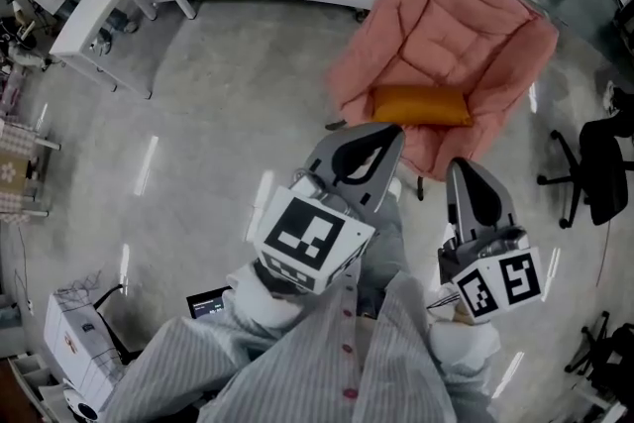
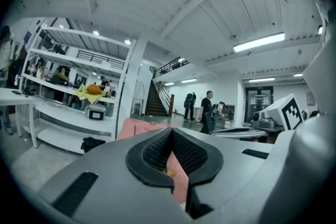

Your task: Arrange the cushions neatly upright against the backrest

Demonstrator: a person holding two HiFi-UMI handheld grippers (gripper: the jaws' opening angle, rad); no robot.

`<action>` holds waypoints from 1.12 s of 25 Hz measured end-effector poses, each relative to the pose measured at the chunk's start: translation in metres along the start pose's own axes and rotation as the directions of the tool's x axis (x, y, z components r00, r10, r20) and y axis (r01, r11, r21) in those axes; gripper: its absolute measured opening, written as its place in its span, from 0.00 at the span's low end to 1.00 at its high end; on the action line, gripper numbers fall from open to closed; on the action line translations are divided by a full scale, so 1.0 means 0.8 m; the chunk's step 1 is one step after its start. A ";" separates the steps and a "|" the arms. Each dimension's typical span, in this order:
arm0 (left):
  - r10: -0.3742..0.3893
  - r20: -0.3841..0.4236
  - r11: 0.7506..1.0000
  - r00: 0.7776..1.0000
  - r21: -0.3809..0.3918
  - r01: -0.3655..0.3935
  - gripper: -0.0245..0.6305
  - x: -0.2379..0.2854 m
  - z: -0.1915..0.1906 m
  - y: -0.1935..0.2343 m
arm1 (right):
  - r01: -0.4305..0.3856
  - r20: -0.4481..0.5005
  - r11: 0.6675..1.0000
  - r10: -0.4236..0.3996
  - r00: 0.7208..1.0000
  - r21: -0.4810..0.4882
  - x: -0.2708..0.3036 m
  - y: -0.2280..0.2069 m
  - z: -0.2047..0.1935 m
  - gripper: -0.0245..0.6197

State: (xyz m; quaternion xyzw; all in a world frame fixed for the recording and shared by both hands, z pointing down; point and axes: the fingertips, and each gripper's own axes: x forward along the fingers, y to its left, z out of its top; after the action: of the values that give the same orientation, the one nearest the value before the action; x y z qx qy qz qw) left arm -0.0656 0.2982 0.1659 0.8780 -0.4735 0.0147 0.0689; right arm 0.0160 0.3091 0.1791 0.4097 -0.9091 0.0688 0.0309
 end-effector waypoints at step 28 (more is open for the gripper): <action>0.046 -0.071 0.998 0.996 -0.030 -0.048 0.05 0.385 0.035 0.151 | -0.030 -0.087 0.999 0.033 0.996 0.040 0.236 -0.339 0.043 0.06</action>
State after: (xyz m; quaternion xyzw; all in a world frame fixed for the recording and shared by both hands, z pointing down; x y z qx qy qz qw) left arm 0.0026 -0.0262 0.1792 0.8644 -0.4914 0.0395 0.0990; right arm 0.0940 -0.0134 0.1935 0.3926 -0.9116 0.1046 0.0615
